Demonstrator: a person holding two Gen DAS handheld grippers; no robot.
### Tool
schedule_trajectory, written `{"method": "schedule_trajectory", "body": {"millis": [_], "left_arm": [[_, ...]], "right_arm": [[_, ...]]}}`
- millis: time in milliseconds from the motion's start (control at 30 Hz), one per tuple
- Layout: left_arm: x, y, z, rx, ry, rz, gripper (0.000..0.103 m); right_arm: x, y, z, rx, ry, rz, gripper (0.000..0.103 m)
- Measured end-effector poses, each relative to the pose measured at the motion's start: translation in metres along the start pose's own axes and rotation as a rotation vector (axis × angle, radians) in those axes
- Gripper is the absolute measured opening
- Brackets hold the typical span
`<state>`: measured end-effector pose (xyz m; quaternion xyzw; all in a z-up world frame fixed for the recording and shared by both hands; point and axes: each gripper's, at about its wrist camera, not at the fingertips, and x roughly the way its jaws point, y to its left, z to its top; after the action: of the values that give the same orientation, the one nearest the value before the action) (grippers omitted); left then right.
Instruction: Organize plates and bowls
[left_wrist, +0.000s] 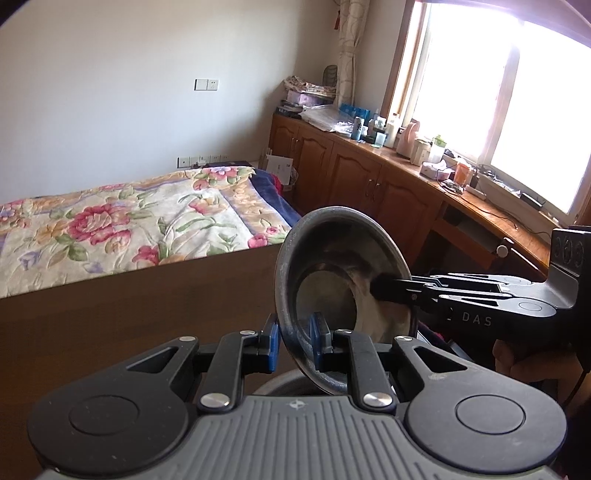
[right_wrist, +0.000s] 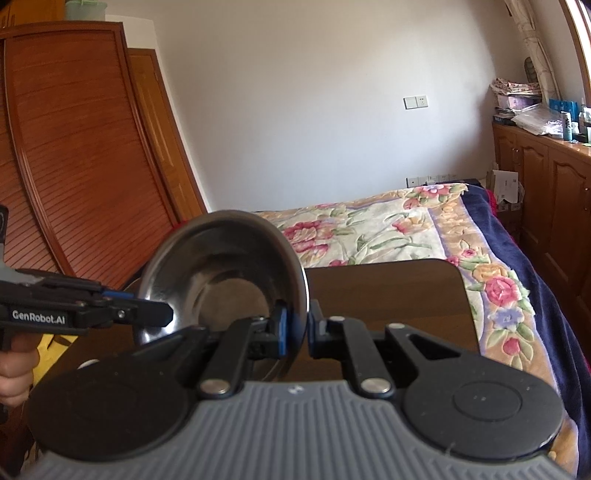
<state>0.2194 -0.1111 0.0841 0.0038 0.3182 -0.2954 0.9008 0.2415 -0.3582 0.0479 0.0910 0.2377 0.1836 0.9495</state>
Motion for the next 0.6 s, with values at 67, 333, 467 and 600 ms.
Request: {"method": "schedule_trajectory", "body": {"millis": [67, 333, 467, 600], "left_arm": [[-0.004, 0.003, -0.005, -0.008, -0.002, -0.003, 0.018], [-0.013, 0.009, -0.032, -0.037, 0.01, -0.02, 0.018], [-0.014, 0.01, -0.046, -0.044, 0.027, -0.021, 0.018], [-0.015, 0.011, -0.056, -0.055, 0.03, -0.019, 0.018]], "right_arm": [[-0.002, 0.005, -0.002, -0.005, 0.004, 0.003, 0.012], [-0.007, 0.021, -0.019, -0.017, 0.035, 0.007, 0.013], [-0.008, 0.028, -0.028, -0.033, 0.054, 0.0, 0.013], [-0.01, 0.032, -0.035, -0.04, 0.072, 0.003, 0.013]]}}
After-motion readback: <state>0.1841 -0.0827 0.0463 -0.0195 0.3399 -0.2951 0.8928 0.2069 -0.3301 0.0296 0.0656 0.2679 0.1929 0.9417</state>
